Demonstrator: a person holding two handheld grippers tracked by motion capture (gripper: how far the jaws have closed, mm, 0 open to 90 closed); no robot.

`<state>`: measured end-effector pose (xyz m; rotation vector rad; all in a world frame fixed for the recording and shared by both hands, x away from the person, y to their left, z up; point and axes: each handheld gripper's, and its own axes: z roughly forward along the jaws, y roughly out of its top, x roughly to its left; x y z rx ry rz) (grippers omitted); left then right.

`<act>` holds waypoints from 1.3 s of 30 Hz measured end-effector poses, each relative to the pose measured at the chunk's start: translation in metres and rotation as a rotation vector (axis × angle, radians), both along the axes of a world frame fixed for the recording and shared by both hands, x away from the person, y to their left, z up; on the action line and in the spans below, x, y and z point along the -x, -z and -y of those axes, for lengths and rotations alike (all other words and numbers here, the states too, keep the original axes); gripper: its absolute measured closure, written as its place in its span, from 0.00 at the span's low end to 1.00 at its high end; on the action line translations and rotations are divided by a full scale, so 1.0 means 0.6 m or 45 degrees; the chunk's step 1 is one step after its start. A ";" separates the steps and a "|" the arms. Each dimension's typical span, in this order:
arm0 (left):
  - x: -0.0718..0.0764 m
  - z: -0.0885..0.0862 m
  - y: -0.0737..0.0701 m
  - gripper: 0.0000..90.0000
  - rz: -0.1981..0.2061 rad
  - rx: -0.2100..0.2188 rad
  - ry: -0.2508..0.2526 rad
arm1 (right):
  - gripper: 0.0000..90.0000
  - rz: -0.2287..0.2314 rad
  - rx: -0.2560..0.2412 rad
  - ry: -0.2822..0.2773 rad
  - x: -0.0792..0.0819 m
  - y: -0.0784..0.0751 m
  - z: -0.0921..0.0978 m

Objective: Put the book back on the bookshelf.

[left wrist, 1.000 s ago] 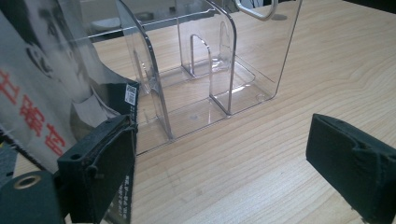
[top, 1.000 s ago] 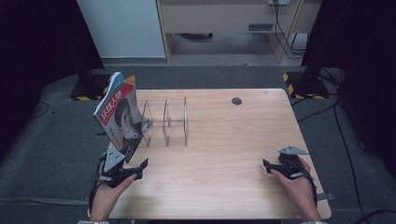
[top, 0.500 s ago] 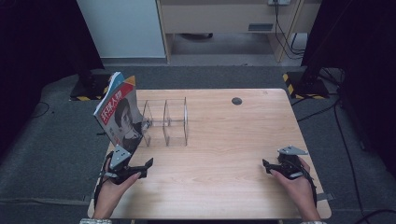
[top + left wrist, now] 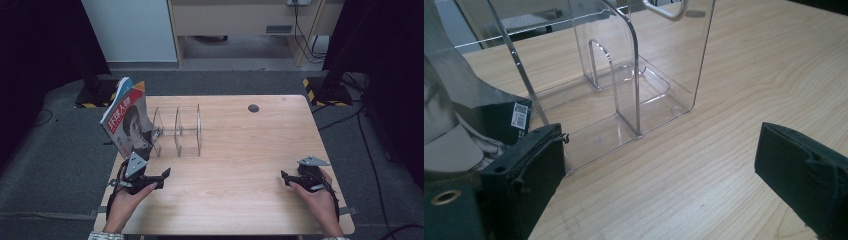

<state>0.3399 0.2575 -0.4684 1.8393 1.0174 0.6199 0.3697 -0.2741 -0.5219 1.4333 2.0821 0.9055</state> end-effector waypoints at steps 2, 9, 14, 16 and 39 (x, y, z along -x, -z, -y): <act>-0.008 0.004 -0.004 0.06 -0.012 0.011 0.003 | 0.23 -0.003 -0.004 -0.002 0.000 -0.001 0.000; -0.029 0.032 -0.034 0.06 -0.021 -0.025 0.079 | 0.22 0.004 -0.016 0.004 0.000 -0.003 0.002; -0.040 0.052 -0.042 0.06 -0.030 -0.022 0.111 | 0.22 0.008 -0.015 0.001 0.001 -0.004 0.002; -0.045 0.060 -0.041 0.06 -0.036 -0.028 0.120 | 0.22 0.009 -0.013 -0.003 0.001 -0.004 0.001; -0.082 0.143 -0.031 0.07 -0.061 0.005 0.203 | 0.22 -0.004 -0.020 -0.004 -0.002 -0.001 0.002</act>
